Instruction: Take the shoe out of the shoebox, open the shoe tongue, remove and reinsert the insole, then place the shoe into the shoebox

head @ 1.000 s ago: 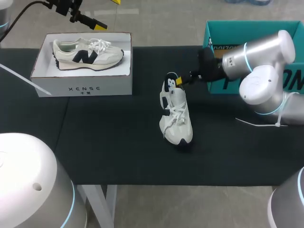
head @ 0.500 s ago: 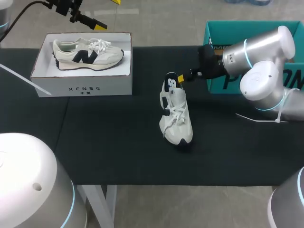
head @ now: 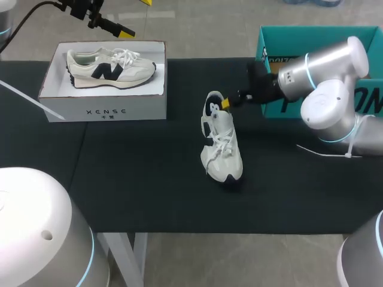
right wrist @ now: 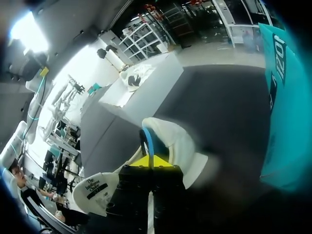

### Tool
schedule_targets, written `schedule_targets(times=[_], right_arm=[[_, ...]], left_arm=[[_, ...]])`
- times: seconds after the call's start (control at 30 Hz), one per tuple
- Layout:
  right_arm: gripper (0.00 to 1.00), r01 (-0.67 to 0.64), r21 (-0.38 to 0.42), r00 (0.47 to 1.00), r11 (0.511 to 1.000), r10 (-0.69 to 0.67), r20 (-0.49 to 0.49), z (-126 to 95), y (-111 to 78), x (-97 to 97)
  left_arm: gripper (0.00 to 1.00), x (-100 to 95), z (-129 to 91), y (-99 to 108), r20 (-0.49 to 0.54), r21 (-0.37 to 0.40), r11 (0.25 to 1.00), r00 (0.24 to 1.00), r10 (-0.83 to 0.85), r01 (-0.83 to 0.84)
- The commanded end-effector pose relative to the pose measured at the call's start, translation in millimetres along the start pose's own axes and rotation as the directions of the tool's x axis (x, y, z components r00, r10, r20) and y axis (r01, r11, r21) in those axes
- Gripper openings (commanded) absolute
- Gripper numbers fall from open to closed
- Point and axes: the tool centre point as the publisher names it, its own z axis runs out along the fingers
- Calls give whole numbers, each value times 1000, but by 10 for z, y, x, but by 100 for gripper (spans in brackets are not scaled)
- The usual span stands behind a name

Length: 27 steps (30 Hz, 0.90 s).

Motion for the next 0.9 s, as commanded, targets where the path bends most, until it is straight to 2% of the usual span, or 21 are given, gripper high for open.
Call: schedule_targets(times=[0.03, 0.23, 0.4, 0.67, 0.9], right_arm=[[0, -10, 3, 1000, 1000, 10, -3, 42, -75, 35], [0, -29, 17, 999, 999, 29, -24, 134, -191, 108], [0, -38, 11, 999, 999, 38, -19, 93, -227, 78], [0, -17, 4, 1000, 1000, 17, 10, -30, -87, -15], [0, -2, 8, 1000, 1000, 2, 13, -45, -9, -88]], left_arm=[[100, -4, -5, 4, -5, 1, 1000, 1000, 0, 0], [100, -4, -5, 4, -5, 1, 1000, 1000, 0, 0], [100, -4, -5, 4, -5, 1, 1000, 1000, 0, 0], [100, -4, -5, 4, -5, 1, 1000, 1000, 0, 0], [100, -4, -5, 4, -5, 1, 1000, 1000, 0, 0]])
